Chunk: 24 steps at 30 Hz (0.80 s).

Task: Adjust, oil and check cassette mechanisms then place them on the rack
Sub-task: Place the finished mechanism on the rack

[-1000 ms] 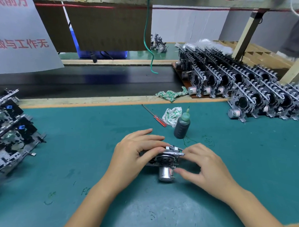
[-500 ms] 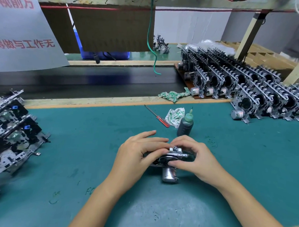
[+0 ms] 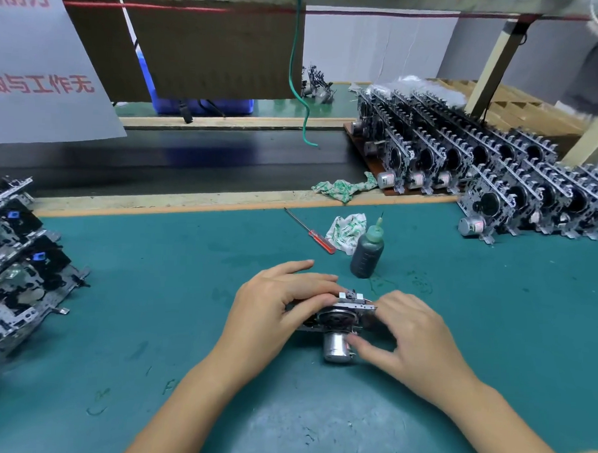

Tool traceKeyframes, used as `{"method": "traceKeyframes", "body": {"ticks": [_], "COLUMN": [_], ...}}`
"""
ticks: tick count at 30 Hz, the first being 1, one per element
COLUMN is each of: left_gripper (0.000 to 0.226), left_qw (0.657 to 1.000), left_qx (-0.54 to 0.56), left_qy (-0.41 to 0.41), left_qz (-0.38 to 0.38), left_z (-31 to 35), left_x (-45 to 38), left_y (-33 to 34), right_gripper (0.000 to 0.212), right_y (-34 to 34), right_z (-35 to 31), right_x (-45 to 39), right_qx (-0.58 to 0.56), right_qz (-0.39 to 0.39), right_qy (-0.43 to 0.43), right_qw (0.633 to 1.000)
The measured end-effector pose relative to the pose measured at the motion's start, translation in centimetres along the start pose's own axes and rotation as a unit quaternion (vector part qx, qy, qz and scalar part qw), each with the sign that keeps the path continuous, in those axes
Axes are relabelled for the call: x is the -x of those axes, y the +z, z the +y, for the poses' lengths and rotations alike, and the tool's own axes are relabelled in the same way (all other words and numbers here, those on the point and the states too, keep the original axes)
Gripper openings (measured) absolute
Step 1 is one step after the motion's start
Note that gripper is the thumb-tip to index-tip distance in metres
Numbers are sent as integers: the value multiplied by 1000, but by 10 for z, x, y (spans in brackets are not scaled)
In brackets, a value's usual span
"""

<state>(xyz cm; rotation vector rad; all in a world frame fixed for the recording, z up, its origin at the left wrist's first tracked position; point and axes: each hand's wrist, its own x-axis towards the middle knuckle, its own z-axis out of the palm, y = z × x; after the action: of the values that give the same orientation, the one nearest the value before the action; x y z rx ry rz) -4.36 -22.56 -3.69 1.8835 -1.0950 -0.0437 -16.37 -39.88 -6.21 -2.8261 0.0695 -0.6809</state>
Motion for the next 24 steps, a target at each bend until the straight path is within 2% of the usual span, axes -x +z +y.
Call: {"method": "traceKeyframes", "body": {"ticks": [6,10,12,14,17,20,24], "left_gripper": [19,22,22,19,28,31,27], "left_qw": [1000,999,1000,996,985,979,977], "left_qx": [18,22,-12,-85,-152,-179,-171], "left_qy": [-12,-8,8,38,76,94,109], "left_qz": [-10,-33,-17,7,9,-26,-66], "left_z": [2,6,6,6,8,9,10], "left_x": [1,2,5,6,4,0,-5], "left_y": [-2,-11,-21,-31,-42,-47,-46], "right_gripper": [49,49,43,40,38,34,33], "right_y": [-10,-26,-36,-42,-44,-41,-41], "right_z": [0,-4,-12,-21,-26,-25,-26], "right_x": [-4,-12,-22,-37,-64,-80,-72], "right_qx": [19,-35,-55,0,51,51,31], "right_qz": [-75,-3,26,-10,-130,-151,-133], "right_qy": [-15,11,-2,-63,-135,-174,-186], "right_qw": [997,999,998,998,981,972,973]}}
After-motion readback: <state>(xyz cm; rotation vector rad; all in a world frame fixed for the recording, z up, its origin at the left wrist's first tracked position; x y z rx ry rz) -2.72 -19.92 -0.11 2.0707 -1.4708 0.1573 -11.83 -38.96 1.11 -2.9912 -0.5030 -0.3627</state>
